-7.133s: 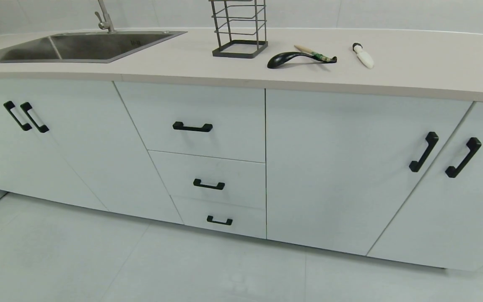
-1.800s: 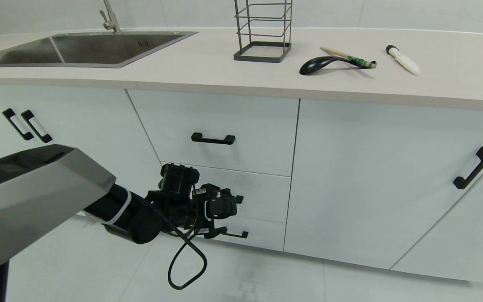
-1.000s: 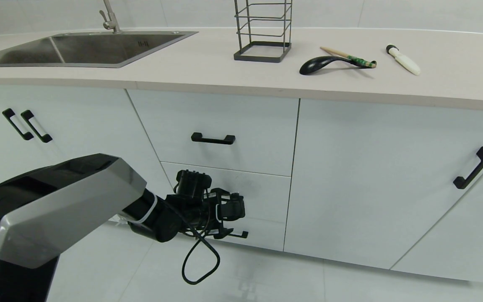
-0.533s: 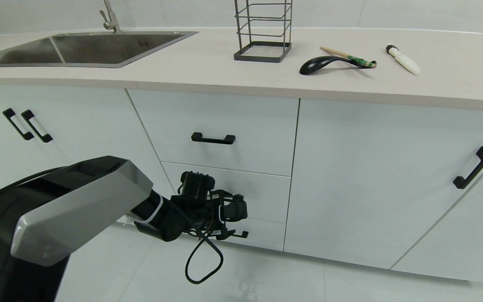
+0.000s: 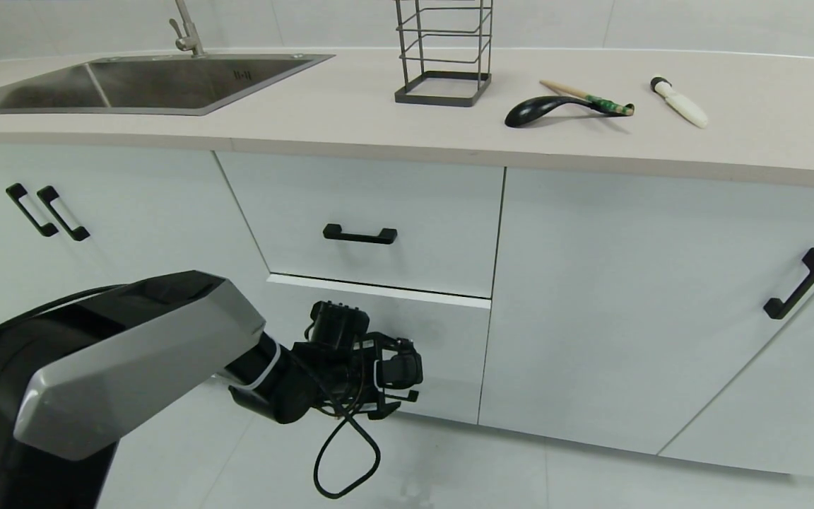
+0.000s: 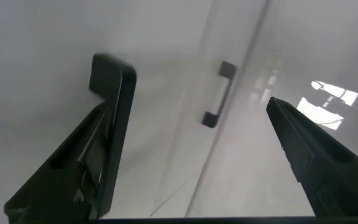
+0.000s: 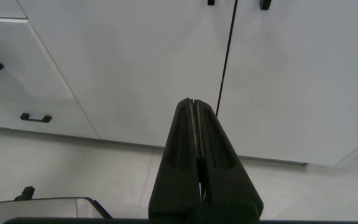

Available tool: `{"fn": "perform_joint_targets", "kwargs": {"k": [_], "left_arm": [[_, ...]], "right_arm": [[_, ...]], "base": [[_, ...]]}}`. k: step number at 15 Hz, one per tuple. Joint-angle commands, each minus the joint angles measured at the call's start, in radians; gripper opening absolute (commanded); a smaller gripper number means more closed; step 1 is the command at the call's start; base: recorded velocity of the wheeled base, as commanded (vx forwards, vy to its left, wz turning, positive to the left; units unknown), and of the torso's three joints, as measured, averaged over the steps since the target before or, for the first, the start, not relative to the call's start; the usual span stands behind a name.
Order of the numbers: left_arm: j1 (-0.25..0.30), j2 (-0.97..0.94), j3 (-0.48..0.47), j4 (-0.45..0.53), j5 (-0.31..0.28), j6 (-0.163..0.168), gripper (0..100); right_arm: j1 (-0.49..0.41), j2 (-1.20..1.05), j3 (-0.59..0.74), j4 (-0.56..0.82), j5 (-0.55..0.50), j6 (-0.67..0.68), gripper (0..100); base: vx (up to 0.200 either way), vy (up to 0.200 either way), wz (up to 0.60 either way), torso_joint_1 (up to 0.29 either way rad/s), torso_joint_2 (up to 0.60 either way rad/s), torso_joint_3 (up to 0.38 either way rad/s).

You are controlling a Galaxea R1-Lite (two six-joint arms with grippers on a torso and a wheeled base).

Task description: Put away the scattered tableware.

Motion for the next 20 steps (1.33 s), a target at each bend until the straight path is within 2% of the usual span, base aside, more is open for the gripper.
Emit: {"fn": "perform_joint_targets", "kwargs": {"k": [1, 4, 8, 9, 11, 12, 13, 15, 17, 20], "left_arm": [[0.002, -0.041, 0.059, 0.002, -0.001, -0.001, 100], [0.000, -0.085, 0.094, 0.002, -0.001, -0.001, 100], [0.000, -0.225, 0.206, 0.002, -0.002, -0.003, 100], [-0.003, -0.306, 0.263, 0.004, -0.004, -0.003, 100], [-0.006, -0.338, 0.286, 0.004, -0.004, -0.003, 100], [-0.008, -0.485, 0.381, 0.011, -0.007, -0.003, 100], [-0.012, -0.561, 0.421, 0.016, -0.007, -0.004, 100], [-0.014, -0.662, 0.441, 0.030, -0.005, -0.043, 100], [-0.029, -0.696, 0.411, 0.033, 0.001, -0.087, 100], [-0.054, -0.662, 0.350, 0.044, 0.005, -0.109, 100]], "right_arm": [[0.000, 0.001, 0.000, 0.000, 0.000, 0.000, 0], [0.000, 0.001, 0.000, 0.000, 0.000, 0.000, 0], [0.000, 0.001, 0.000, 0.000, 0.000, 0.000, 0], [0.000, 0.001, 0.000, 0.000, 0.000, 0.000, 0], [0.000, 0.001, 0.000, 0.000, 0.000, 0.000, 0], [0.000, 0.001, 0.000, 0.000, 0.000, 0.000, 0], [0.000, 0.001, 0.000, 0.000, 0.000, 0.000, 0], [0.000, 0.001, 0.000, 0.000, 0.000, 0.000, 0], [0.000, 0.001, 0.000, 0.000, 0.000, 0.000, 0], [0.000, 0.001, 0.000, 0.000, 0.000, 0.000, 0]], "base": [[0.000, 0.000, 0.00, 0.000, 0.00, 0.000], [0.000, 0.000, 0.00, 0.000, 0.00, 0.000], [0.000, 0.000, 0.00, 0.000, 0.00, 0.000], [0.000, 0.000, 0.00, 0.000, 0.00, 0.000], [0.000, 0.000, 0.00, 0.000, 0.00, 0.000], [0.000, 0.000, 0.00, 0.000, 0.00, 0.000], [0.000, 0.000, 0.00, 0.000, 0.00, 0.000], [0.000, 0.000, 0.00, 0.000, 0.00, 0.000], [0.000, 0.000, 0.00, 0.000, 0.00, 0.000], [0.000, 0.000, 0.00, 0.000, 0.00, 0.000]]}}
